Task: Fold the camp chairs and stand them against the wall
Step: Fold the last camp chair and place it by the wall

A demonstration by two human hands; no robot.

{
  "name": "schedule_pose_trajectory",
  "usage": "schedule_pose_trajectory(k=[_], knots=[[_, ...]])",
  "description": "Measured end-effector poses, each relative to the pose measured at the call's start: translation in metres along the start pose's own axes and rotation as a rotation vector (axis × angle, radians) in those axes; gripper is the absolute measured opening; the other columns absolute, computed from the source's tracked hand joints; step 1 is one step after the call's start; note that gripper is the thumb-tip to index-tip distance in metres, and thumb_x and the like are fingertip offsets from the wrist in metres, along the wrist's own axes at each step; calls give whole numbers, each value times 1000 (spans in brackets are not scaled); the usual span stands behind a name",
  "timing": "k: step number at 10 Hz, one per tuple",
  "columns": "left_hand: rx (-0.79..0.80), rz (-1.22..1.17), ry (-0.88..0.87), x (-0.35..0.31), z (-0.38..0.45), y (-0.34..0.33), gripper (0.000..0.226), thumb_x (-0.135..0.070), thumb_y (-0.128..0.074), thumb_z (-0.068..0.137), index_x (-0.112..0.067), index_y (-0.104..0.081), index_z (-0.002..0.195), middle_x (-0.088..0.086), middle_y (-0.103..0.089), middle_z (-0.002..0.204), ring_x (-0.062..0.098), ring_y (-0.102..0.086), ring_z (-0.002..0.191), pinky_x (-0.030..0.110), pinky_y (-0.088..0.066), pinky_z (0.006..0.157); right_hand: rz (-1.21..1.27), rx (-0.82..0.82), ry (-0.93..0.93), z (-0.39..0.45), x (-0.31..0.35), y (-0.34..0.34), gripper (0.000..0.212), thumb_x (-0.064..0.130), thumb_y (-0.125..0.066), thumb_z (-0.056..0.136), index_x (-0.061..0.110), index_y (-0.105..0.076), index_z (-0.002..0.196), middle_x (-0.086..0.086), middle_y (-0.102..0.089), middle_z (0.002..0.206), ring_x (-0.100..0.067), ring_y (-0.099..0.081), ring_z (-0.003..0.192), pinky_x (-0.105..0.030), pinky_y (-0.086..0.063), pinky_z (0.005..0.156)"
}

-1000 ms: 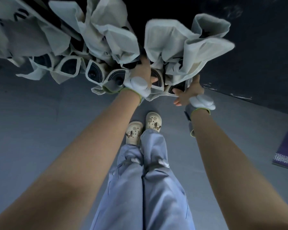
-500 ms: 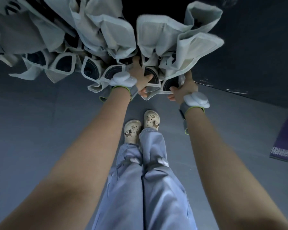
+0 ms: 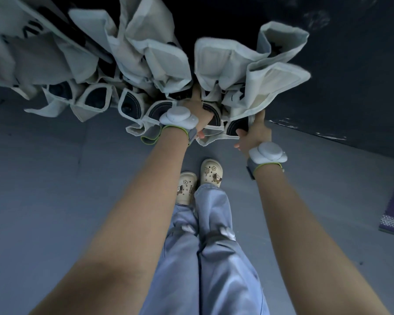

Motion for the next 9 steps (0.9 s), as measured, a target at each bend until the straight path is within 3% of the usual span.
schedule_pose_trajectory(k=[1, 2, 4, 6, 7, 8, 9], knots=[[14, -25, -53, 3, 3, 5, 58, -15, -51, 93, -9, -25, 144, 18, -56, 129, 40, -64, 103, 46, -59, 77, 26, -18, 52, -1, 0, -5, 53, 3, -50, 89, 14, -29, 135, -24, -68, 96, -42, -68, 85, -50, -56, 80], [36, -52, -116, 7, -1, 13, 67, -16, -51, 92, -22, -13, 147, 9, -49, 137, 39, -58, 112, 54, -57, 79, 65, -26, 74, -3, 1, -6, 58, 0, -49, 88, 18, -28, 139, -23, -68, 94, -41, -68, 83, -49, -56, 79], [-52, 112, -235, 15, -3, 18, 64, -16, -53, 92, -19, -18, 145, 18, -48, 137, 42, -54, 116, 49, -52, 90, 41, -10, 41, -3, 11, -12, 57, -1, -51, 90, 13, -27, 140, -25, -67, 101, -40, -67, 92, -49, -54, 86], [-168, 99, -294, 24, -21, 13, 64, -11, -46, 96, -25, -14, 149, 21, -54, 128, 37, -58, 107, 35, -43, 82, -24, -3, -19, -7, 15, -11, 54, 3, -49, 92, 12, -26, 140, -24, -67, 105, -40, -67, 96, -50, -52, 87], [-200, 85, -317, 28, -31, 12, 66, -4, -41, 95, -29, -13, 149, 20, -61, 108, 32, -60, 86, 36, -45, 71, -43, 25, -39, -11, 15, -8, 51, 4, -44, 95, 11, -23, 141, -24, -64, 111, -41, -65, 99, -46, -52, 85], [-208, 72, -311, 34, -39, 12, 79, 7, -39, 87, -35, -11, 148, 17, -60, 93, 31, -57, 75, 42, -50, 72, -110, 25, -76, -18, 17, -3, 48, 16, -42, 99, 8, -20, 141, -25, -61, 117, -41, -61, 105, -38, -41, 75], [-200, 53, -276, 40, -45, 14, 79, 3, -41, 86, -36, -11, 148, 16, -60, 92, 28, -56, 74, 42, -52, 74, -134, -14, -100, -30, 16, 3, 49, 24, -42, 99, 8, -20, 140, -24, -62, 118, -41, -61, 105, -40, -43, 78]])
Point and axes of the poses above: each hand's wrist, its own z-axis towards the middle knuckle, its own y-axis out of the back of the hand, x = y × z, the point moved 4 cm from there along z, towards the middle knuckle
